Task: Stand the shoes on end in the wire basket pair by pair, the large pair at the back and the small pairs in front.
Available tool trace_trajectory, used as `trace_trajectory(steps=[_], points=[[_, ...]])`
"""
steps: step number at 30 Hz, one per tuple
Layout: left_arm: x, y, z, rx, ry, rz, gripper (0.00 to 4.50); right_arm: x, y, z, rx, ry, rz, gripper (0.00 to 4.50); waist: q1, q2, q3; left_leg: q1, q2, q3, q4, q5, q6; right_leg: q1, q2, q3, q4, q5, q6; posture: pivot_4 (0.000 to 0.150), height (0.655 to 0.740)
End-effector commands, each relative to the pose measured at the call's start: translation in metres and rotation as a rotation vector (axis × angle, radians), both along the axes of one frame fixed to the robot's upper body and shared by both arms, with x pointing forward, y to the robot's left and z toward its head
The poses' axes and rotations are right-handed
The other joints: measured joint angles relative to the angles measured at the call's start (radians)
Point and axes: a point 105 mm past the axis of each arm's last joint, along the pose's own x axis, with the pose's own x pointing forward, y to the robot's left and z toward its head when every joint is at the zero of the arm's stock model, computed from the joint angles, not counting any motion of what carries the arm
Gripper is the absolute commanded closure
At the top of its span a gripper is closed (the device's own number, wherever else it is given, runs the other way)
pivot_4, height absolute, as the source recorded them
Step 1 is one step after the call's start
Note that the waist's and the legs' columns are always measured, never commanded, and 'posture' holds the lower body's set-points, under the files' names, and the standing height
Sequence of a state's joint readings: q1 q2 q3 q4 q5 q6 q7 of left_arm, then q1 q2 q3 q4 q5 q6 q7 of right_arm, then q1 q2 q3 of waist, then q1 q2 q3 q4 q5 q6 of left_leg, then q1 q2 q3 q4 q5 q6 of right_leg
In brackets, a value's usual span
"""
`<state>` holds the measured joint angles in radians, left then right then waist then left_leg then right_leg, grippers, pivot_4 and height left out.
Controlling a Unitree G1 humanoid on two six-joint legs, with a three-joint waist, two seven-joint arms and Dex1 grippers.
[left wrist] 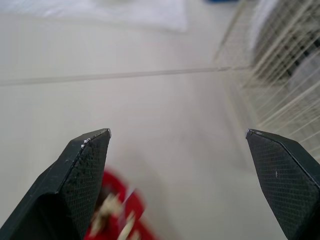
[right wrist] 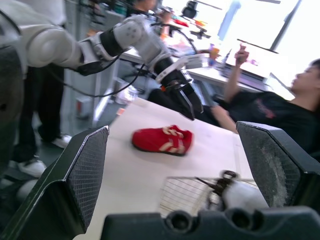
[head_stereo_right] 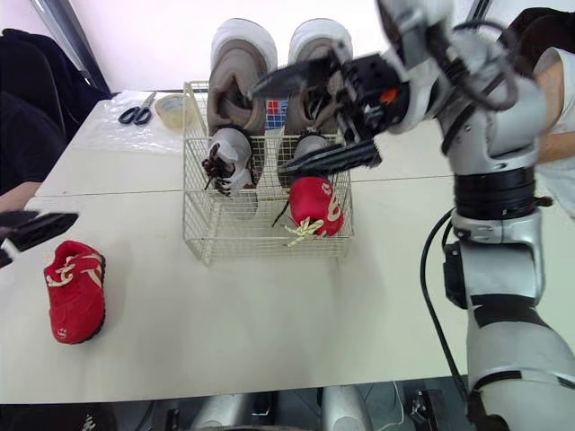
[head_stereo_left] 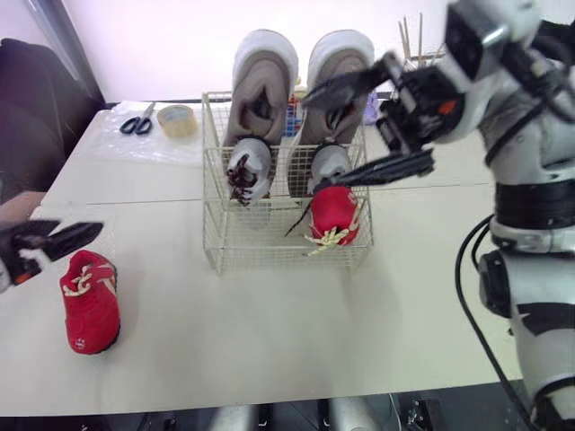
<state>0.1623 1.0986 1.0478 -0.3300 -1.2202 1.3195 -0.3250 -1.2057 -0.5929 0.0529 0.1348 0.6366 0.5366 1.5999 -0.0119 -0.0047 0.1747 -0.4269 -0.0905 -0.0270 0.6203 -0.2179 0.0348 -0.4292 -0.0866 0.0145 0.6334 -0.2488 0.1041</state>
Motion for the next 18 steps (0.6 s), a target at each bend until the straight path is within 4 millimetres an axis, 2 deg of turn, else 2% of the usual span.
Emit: trace_trajectory(steps=[1, 6, 13, 18], points=[[-0.009, 0.027, 0.003, -0.007, 0.014, 0.124, 0.00, -0.010, 0.002, 0.011, 0.030, -0.058, 0.052, 0.05, 0.005, 0.000, 0.000, 0.000, 0.000, 0.000, 0.000, 0.000, 0.000, -0.001, 0.000, -0.001, 0.000, 0.000, 0.000, 0.150, 0.7400], [0.003, 0.043, -0.019, -0.055, 0.071, 0.174, 0.00, -0.011, 0.002, 0.013, 0.032, -0.067, 0.049, 0.05, 0.000, -0.001, -0.001, 0.002, 0.000, -0.001, 0.000, 0.000, -0.001, -0.001, 0.000, -0.001, 0.000, -0.001, -0.004, 0.150, 0.7400], [0.025, 0.053, -0.054, -0.096, 0.171, 0.197, 0.00, -0.012, -0.006, 0.014, 0.019, -0.081, -0.017, 0.05, -0.003, -0.001, -0.001, 0.001, 0.000, 0.000, -0.003, 0.000, -0.001, -0.001, -0.001, -0.001, 0.000, 0.001, -0.001, 0.150, 0.7400], [0.032, 0.059, -0.073, -0.108, 0.222, 0.216, 0.00, -0.014, -0.012, 0.014, 0.016, -0.083, -0.068, 0.05, -0.006, -0.001, -0.001, 0.001, 0.000, 0.000, -0.006, 0.001, -0.002, -0.001, -0.001, -0.001, 0.000, 0.001, -0.001, 0.150, 0.7400]])
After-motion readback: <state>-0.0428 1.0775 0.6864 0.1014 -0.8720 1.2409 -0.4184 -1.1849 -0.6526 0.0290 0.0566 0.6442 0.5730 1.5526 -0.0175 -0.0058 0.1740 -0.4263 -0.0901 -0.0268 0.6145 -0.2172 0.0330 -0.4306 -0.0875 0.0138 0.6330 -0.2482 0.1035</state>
